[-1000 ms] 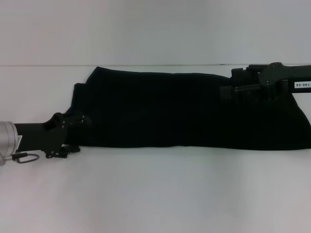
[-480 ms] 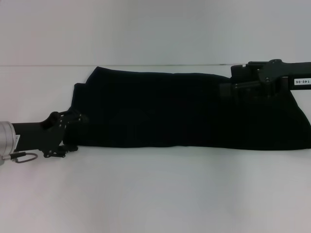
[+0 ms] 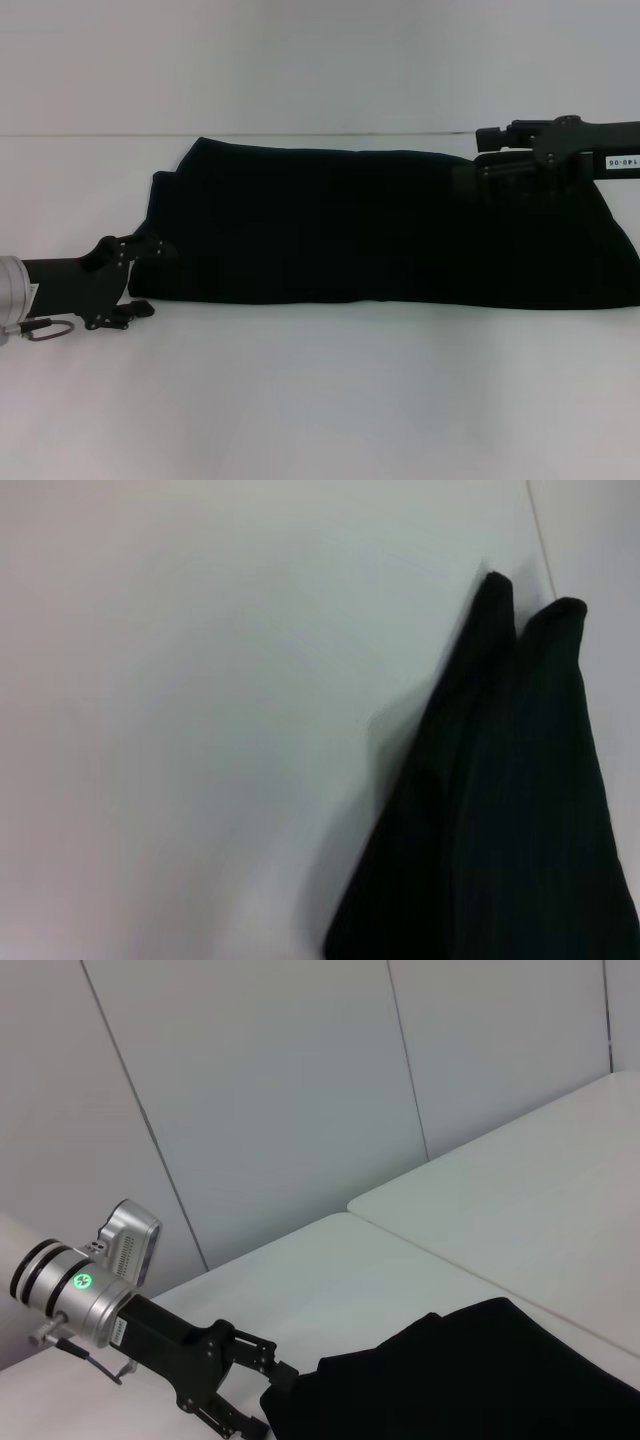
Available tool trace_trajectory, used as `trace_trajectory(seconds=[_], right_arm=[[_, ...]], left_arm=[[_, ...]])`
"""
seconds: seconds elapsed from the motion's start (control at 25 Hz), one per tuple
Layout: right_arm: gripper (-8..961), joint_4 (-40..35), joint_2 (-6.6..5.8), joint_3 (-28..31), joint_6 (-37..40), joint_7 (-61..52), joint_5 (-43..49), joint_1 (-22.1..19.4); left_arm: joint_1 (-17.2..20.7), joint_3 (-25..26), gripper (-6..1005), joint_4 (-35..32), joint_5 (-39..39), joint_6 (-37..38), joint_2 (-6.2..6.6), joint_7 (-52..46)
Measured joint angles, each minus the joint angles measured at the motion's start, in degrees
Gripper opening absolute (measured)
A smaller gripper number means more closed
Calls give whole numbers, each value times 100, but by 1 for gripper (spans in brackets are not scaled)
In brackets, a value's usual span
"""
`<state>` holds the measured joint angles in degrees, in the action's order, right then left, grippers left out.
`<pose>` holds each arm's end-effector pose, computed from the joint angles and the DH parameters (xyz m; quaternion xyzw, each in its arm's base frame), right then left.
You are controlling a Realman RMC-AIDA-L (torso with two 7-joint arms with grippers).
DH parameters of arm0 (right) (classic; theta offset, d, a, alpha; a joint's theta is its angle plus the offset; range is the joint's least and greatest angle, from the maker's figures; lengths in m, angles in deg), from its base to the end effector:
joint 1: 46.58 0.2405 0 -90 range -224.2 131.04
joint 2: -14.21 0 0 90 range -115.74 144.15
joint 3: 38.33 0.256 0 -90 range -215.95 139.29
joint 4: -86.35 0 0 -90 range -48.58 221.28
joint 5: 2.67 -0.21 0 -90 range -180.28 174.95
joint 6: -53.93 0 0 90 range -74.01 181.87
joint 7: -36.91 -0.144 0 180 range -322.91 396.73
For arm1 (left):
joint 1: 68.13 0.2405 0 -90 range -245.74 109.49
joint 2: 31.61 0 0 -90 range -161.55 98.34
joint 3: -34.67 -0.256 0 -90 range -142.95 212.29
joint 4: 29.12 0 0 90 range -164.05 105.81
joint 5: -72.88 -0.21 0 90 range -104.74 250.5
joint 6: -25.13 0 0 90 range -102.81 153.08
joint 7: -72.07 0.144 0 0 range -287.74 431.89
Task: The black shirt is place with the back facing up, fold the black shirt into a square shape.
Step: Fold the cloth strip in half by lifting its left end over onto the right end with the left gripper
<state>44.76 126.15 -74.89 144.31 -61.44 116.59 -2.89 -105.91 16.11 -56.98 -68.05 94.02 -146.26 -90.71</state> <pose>0.2012 0.4027 0.0637 -0.9404 0.2325 0.2117 0.1291 -0.3307 0.3700 0.0183 -0.4790 -0.8342 -0.2334 0.1420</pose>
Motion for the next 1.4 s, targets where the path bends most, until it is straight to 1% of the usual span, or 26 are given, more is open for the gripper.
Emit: trace_trajectory(seconds=[0.48,0.92,1.4], right_arm=[[931,2,0,0,-12,0,0,42],[932,-1,0,9,-6,0,0,51],[932,-7,0,17,-2,0,0,42]], left_arm=[[-3,-15,918,9,24,-240,-12,55],[-93,-35,920,80,37,-438,-14,175],[-128,-33,921,79,38,-448,0,322]])
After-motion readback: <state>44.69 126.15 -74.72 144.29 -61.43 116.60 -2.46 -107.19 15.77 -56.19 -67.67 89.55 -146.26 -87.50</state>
